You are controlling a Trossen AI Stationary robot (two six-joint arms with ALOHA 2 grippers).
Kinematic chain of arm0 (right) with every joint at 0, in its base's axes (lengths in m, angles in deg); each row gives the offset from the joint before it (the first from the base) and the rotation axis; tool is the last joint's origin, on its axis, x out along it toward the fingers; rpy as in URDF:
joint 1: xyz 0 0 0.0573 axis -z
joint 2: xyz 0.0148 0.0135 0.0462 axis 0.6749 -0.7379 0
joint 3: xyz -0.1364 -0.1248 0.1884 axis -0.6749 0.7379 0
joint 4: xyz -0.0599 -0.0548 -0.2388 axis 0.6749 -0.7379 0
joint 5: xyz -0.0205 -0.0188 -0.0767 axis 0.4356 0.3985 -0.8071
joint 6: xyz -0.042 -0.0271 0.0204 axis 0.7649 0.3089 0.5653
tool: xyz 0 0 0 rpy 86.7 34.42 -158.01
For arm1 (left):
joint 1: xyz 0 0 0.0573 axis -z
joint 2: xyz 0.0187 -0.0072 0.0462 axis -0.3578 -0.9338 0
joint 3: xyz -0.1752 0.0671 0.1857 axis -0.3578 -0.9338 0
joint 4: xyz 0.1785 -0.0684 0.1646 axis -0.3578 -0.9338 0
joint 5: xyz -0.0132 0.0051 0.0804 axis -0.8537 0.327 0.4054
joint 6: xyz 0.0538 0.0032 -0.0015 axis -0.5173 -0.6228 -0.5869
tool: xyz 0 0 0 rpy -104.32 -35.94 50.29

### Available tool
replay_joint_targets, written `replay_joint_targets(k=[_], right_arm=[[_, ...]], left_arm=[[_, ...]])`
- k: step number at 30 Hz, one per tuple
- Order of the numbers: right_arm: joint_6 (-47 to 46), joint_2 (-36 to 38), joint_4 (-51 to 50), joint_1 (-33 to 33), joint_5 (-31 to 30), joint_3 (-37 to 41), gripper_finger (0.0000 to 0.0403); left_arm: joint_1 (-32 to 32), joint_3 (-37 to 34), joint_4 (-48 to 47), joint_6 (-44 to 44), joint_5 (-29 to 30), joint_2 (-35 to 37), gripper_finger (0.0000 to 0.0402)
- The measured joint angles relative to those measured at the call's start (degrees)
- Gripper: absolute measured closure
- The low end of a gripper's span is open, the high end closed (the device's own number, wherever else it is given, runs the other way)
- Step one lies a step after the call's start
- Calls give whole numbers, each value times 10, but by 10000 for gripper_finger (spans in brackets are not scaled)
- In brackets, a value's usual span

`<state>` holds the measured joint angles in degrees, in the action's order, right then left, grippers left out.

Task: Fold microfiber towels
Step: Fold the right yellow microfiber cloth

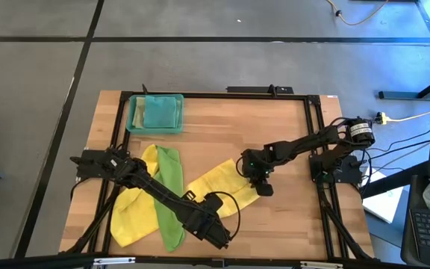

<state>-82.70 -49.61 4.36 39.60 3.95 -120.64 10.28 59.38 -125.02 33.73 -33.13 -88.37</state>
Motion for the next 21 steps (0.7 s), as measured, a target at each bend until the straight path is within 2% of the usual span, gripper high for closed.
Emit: replay_joint_targets(k=[9, 14, 21], right_arm=[[0, 4, -22, 0, -3, 0, 393], [1, 17, -62, 0, -1, -8, 392], [3, 83, -93, 1, -14, -25, 397]], left_arm=[[0, 0, 0, 0, 0, 0, 401], [1, -2, -2, -1, 0, 0, 401], [3, -13, -8, -2, -1, 0, 402]])
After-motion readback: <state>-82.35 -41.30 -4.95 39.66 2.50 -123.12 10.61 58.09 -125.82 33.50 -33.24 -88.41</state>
